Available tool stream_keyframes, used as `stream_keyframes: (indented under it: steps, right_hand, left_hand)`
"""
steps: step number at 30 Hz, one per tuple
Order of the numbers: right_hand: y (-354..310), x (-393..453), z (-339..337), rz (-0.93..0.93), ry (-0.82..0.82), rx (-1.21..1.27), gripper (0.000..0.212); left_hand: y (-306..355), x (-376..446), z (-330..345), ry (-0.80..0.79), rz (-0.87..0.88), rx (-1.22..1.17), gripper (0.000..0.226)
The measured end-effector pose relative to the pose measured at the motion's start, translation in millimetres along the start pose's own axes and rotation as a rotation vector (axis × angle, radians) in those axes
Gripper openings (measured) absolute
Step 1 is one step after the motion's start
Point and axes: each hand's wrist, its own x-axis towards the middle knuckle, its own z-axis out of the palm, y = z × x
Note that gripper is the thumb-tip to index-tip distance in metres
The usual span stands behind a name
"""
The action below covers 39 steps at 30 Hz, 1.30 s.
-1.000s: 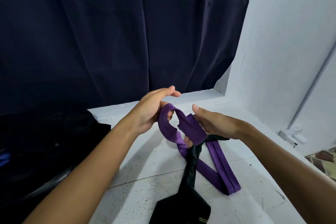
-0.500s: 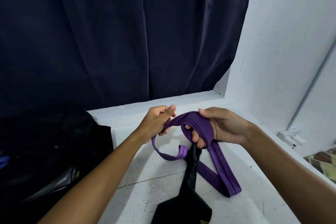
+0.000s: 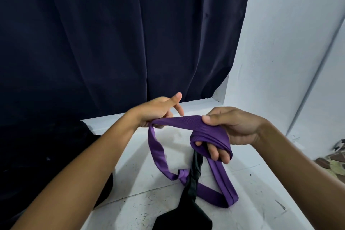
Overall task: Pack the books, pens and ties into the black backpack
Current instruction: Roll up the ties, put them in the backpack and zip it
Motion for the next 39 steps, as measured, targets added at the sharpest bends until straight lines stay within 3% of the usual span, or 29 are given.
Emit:
stream_keyframes:
  steps: [2,4,5,7,9,11,16,20,26,30,35,39]
  right_hand:
    - [-3,0,6,-0.027,0.128,-0.015,0.041]
    - [-6,3,10,-0.080,0.306,-0.032,0.041]
    - [-8,5,11,-0.098,0.383,-0.032,0.042]
    - [-11,9,11,-0.114,0.472,-0.008,0.045]
    - [-13,11,11,-0.110,0.495,0.021,0.049]
    - [-13,12,9,-0.090,0.488,0.051,0.054]
    - [-7,17,8,-0.065,0.439,0.063,0.066]
    - [-6,20,12,-0.078,0.437,0.081,0.071]
    - [3,22,16,-0.181,0.440,0.088,0.039]
    - [8,26,16,-0.212,0.479,0.111,0.027]
    - [3,34,10,-0.366,0.662,0.268,0.026]
    - [-3,38,1,-0.524,0.793,0.361,0.020]
  left_hand:
    - [1,7,1,0.247,0.162,0.052,0.047]
    - [-4,8,6,0.442,0.339,-0.082,0.031]
    - [-5,4,10,0.472,0.406,-0.182,0.028]
    - [-4,-5,23,0.378,0.484,-0.408,0.029]
    - [0,-13,40,0.221,0.475,-0.635,0.038]
    - [3,-16,57,0.225,0.447,-0.702,0.042]
    - [14,-15,82,0.590,0.424,-0.606,0.039]
    - [15,-13,85,0.754,0.396,-0.676,0.039]
    - [13,-13,82,0.714,0.347,-0.713,0.050]
    - [-1,-12,78,0.564,0.318,-0.719,0.059]
    - [-23,-19,91,0.585,0.414,-0.677,0.041]
    - [-33,-29,108,0.562,0.378,-0.608,0.033]
